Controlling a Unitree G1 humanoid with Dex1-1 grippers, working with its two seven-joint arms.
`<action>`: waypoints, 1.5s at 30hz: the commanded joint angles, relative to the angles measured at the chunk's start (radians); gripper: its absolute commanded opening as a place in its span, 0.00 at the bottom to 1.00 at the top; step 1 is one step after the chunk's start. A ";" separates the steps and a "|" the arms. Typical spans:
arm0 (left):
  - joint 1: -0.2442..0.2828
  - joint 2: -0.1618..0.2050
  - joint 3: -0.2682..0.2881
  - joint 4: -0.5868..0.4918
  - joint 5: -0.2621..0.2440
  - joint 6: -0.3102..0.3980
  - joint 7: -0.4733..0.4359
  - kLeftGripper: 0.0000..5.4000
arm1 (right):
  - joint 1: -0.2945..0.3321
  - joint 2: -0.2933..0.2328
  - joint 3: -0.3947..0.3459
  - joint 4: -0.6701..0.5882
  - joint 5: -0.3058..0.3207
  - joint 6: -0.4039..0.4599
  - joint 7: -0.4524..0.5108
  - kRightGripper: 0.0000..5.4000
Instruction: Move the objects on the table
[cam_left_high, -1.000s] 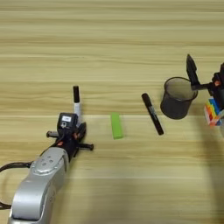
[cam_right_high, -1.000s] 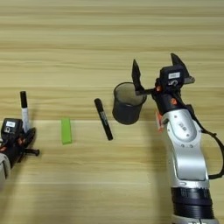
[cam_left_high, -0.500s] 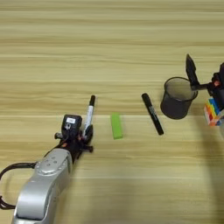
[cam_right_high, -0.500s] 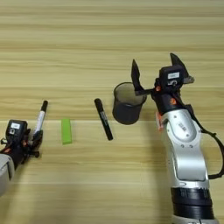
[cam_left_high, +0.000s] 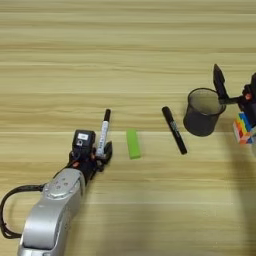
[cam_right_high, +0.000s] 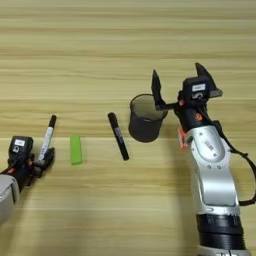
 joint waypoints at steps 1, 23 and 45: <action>0.000 0.000 -0.003 0.017 0.010 0.004 0.001 0.74 | -0.032 -0.020 -0.025 0.057 -0.017 -0.014 -0.018 1.00; -0.009 -0.008 -0.015 0.033 0.023 -0.029 0.002 1.00 | -0.091 -0.059 -0.095 0.257 -0.043 -0.049 -0.083 1.00; -0.043 -0.056 -0.022 0.054 -0.013 -0.331 -0.086 1.00 | -0.037 -0.088 -0.088 0.269 -0.074 -0.019 -0.084 1.00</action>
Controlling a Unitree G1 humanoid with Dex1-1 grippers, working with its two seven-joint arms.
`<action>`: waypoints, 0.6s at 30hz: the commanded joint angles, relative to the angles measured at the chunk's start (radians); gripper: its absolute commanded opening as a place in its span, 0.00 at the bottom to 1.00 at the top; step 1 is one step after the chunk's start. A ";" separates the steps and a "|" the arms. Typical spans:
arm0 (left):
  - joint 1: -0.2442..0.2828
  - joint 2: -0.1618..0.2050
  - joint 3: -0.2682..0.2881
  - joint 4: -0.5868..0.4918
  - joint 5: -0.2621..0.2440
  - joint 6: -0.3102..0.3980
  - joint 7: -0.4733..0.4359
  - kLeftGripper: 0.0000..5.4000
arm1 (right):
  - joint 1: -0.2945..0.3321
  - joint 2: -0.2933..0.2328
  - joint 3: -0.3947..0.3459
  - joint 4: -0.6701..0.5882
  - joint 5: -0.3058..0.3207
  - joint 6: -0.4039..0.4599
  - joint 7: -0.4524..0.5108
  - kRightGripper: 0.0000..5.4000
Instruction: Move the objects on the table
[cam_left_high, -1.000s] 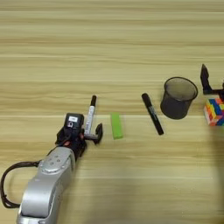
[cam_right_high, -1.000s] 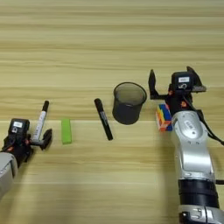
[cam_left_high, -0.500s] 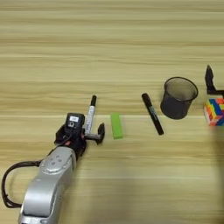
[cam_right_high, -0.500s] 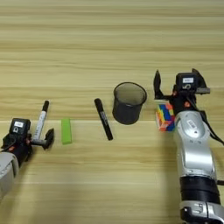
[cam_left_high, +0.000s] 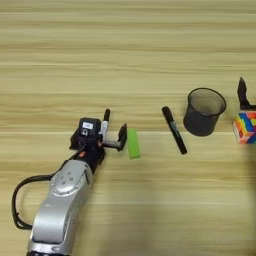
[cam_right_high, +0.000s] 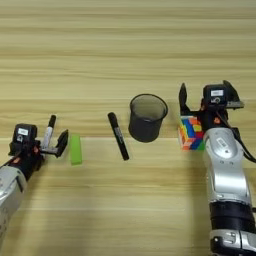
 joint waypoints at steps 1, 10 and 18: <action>-0.014 -0.010 -0.002 0.006 -0.014 -0.083 -0.025 1.00 | 0.037 -0.008 0.005 -0.023 -0.005 0.019 0.008 1.00; -0.041 -0.009 0.083 0.052 0.006 -0.253 0.015 1.00 | 0.091 -0.003 0.008 -0.079 0.006 0.042 0.023 1.00; -0.063 0.037 0.155 0.177 0.090 -0.403 0.078 1.00 | 0.153 0.011 0.013 -0.146 0.026 0.067 0.044 1.00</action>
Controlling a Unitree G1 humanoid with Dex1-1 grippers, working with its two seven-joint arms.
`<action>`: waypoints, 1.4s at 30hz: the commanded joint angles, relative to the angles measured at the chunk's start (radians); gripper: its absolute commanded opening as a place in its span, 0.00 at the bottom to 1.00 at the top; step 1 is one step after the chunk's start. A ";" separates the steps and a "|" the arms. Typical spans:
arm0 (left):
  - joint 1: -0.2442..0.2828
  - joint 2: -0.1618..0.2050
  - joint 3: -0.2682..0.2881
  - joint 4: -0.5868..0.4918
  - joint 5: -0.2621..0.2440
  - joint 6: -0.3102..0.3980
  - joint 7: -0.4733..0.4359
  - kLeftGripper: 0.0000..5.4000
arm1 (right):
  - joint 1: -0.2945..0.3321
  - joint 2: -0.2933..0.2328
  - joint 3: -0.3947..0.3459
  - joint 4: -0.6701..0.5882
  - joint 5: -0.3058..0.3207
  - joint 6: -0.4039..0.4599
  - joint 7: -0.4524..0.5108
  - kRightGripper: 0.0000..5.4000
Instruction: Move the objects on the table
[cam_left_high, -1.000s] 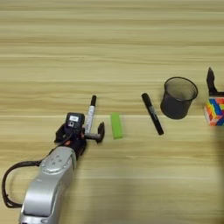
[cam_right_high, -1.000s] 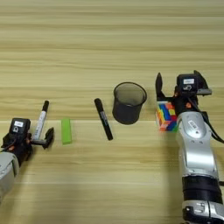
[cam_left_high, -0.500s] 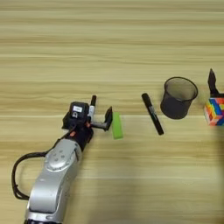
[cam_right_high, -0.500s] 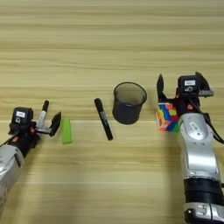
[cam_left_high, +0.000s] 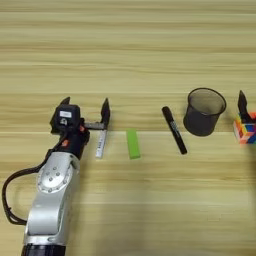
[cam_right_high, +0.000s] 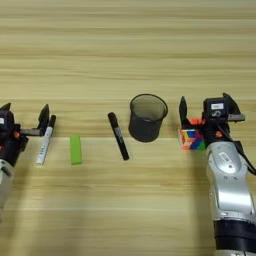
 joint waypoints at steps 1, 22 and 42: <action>-0.016 0.031 0.022 0.068 0.052 -0.058 0.026 1.00 | 0.033 0.007 0.006 -0.036 0.017 0.031 0.017 1.00; -0.019 0.040 0.031 0.121 0.071 -0.097 0.029 1.00 | 0.058 0.000 0.027 0.011 -0.034 0.114 0.009 1.00; -0.015 0.039 0.031 0.116 0.075 -0.094 0.031 1.00 | 0.052 0.002 0.028 0.040 0.014 0.207 0.063 0.88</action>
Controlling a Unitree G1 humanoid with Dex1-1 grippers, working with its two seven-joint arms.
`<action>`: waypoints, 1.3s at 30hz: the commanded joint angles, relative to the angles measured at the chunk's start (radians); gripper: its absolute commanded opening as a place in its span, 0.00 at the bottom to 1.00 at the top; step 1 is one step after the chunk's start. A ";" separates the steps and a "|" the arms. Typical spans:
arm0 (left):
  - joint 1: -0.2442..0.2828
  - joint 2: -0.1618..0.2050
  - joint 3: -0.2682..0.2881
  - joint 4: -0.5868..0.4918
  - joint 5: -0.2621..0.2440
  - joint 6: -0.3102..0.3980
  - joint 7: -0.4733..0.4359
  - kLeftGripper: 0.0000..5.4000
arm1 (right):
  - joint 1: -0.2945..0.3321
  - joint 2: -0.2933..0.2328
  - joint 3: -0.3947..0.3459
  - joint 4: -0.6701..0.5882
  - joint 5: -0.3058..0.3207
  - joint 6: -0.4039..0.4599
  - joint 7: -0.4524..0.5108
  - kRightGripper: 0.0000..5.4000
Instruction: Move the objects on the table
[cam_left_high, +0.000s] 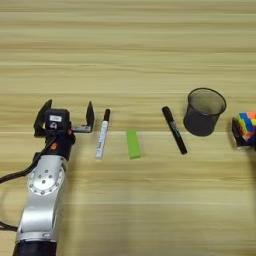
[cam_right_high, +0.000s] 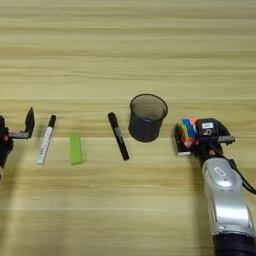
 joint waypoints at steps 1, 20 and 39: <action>0.000 0.003 -0.001 0.005 0.006 -0.001 0.002 1.00 | -0.007 -0.001 -0.005 -0.001 0.036 0.054 0.027 0.85; -0.013 0.007 0.005 0.050 0.009 -0.003 0.008 1.00 | -0.011 0.007 -0.013 -0.035 0.051 0.020 0.014 0.62; -0.026 0.010 0.003 0.081 0.018 -0.013 0.017 1.00 | 0.028 0.024 -0.026 -0.394 0.115 -0.047 0.029 0.62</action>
